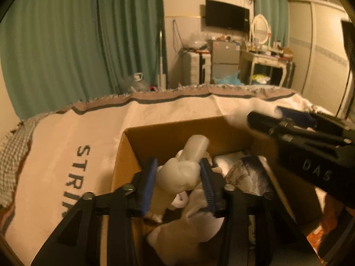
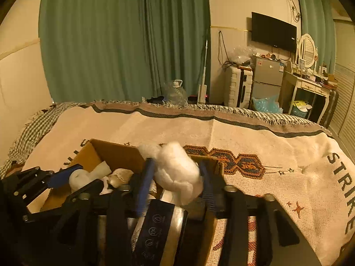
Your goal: Organize soft objects
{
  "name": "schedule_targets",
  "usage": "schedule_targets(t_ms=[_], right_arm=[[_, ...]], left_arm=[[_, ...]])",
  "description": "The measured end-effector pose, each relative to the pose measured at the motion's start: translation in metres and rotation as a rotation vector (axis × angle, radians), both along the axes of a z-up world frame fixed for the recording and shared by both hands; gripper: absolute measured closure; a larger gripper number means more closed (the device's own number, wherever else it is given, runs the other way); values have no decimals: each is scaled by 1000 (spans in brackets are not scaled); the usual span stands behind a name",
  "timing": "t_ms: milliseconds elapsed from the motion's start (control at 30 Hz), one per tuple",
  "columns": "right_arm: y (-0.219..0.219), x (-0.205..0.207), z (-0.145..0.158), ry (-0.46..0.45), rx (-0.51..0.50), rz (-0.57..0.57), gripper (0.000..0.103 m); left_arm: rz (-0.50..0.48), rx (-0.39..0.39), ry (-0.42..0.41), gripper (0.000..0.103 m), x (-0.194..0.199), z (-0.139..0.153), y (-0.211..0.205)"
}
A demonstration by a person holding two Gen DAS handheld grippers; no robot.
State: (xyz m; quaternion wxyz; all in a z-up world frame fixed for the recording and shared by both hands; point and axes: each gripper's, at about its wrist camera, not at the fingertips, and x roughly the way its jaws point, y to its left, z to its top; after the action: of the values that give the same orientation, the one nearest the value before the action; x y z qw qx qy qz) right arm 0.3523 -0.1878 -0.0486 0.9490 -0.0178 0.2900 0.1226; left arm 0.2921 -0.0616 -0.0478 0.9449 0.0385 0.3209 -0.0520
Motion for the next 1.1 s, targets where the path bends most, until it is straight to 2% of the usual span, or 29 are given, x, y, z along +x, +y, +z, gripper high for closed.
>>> schedule_targets(t_ms=[33, 67, 200, 300, 400, 567, 600, 667, 700, 733, 833, 933, 1033, 1100], right_arm=[[-1, 0, 0, 2, 1, -7, 40], [-2, -2, 2, 1, 8, -13, 39], [-7, -18, 19, -10, 27, -17, 38], [-8, -41, 49, -50, 13, -20, 38], [-14, -72, 89, -108, 11, -27, 38], [-22, -145, 158, -227, -1, -38, 37], [-24, -159, 167, -243, 1, -35, 35], [-29, -191, 185, -279, 7, -29, 28], [-31, -207, 192, -294, 7, -27, 21], [-32, -222, 198, -310, 5, -24, 13], [-37, -265, 209, -360, 0, -30, 1], [-43, -298, 214, -394, 13, -36, 0], [-51, -318, 213, -424, 60, -28, 0], [-56, -329, 210, -437, 81, -25, 0]], left_arm=[[29, 13, 1, 31, -1, 2, 1], [47, 24, -9, 24, -4, 4, 2], [69, 38, -43, 24, -18, 24, 6], [77, 48, -99, 24, -38, 60, 8], [68, 37, -172, 24, -65, 98, 9], [71, 17, -299, 23, -130, 164, 15], [70, 18, -322, 23, -142, 174, 15], [72, 26, -380, 12, -172, 194, 13], [76, 30, -407, 6, -184, 200, 12], [73, 32, -448, 6, -200, 207, 10], [72, 58, -521, 6, -238, 219, 6], [95, 57, -566, 6, -267, 222, 5], [148, 50, -585, 6, -284, 219, 5], [142, 29, -576, 6, -292, 212, 6]])
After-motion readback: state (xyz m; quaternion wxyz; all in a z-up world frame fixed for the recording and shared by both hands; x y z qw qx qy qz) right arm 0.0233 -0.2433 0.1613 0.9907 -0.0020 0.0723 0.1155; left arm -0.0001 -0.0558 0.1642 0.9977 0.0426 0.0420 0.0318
